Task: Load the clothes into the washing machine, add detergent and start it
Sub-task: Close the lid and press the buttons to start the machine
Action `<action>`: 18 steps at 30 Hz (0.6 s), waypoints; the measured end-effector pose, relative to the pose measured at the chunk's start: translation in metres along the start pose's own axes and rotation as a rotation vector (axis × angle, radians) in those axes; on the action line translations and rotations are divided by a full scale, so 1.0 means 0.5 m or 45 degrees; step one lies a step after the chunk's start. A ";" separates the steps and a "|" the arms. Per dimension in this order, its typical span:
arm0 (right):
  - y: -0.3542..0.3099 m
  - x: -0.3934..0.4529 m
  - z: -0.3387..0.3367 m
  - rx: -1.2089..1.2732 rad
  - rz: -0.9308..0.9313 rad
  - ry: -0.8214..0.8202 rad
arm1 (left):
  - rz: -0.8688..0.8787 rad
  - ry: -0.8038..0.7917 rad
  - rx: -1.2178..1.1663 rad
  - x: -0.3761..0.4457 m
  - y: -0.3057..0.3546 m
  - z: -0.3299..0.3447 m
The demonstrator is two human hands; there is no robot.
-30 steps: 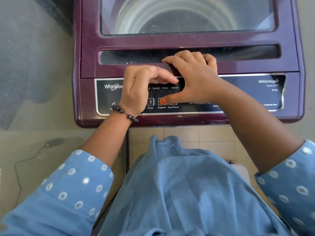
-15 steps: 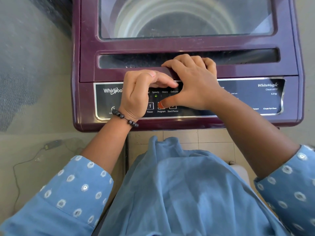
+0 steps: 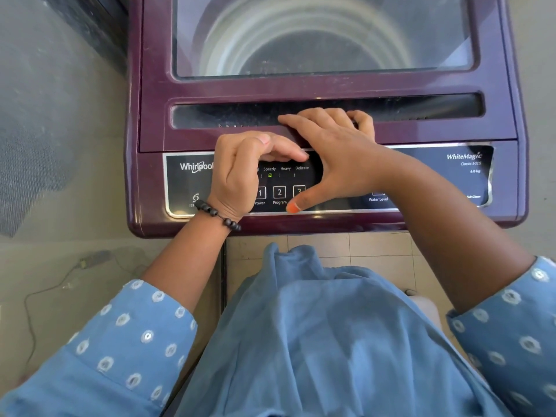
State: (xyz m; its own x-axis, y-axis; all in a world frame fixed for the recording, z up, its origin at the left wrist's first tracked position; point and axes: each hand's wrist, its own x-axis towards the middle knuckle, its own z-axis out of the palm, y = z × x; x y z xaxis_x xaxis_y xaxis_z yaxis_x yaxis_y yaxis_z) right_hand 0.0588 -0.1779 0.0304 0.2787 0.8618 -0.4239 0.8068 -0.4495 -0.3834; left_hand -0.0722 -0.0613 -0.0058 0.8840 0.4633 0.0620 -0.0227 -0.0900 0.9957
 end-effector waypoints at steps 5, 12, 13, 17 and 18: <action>0.006 -0.003 -0.001 -0.018 -0.027 0.005 | -0.011 0.014 0.012 -0.001 0.001 0.006; 0.012 -0.006 0.001 -0.031 -0.039 0.007 | -0.001 0.014 0.014 -0.002 0.003 0.012; 0.013 -0.005 0.001 -0.030 -0.039 0.008 | 0.004 0.014 0.016 -0.001 0.002 0.012; 0.013 -0.005 0.003 -0.027 -0.035 0.029 | 0.007 0.013 0.008 -0.001 0.001 0.013; 0.013 -0.005 0.005 -0.024 -0.033 0.036 | 0.004 0.015 0.007 -0.001 0.000 0.014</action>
State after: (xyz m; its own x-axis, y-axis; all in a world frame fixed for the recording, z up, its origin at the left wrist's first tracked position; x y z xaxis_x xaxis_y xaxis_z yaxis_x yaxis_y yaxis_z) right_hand 0.0620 -0.1835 0.0271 0.2718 0.8796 -0.3904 0.8238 -0.4224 -0.3781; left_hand -0.0694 -0.0678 -0.0061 0.8783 0.4735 0.0662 -0.0228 -0.0967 0.9951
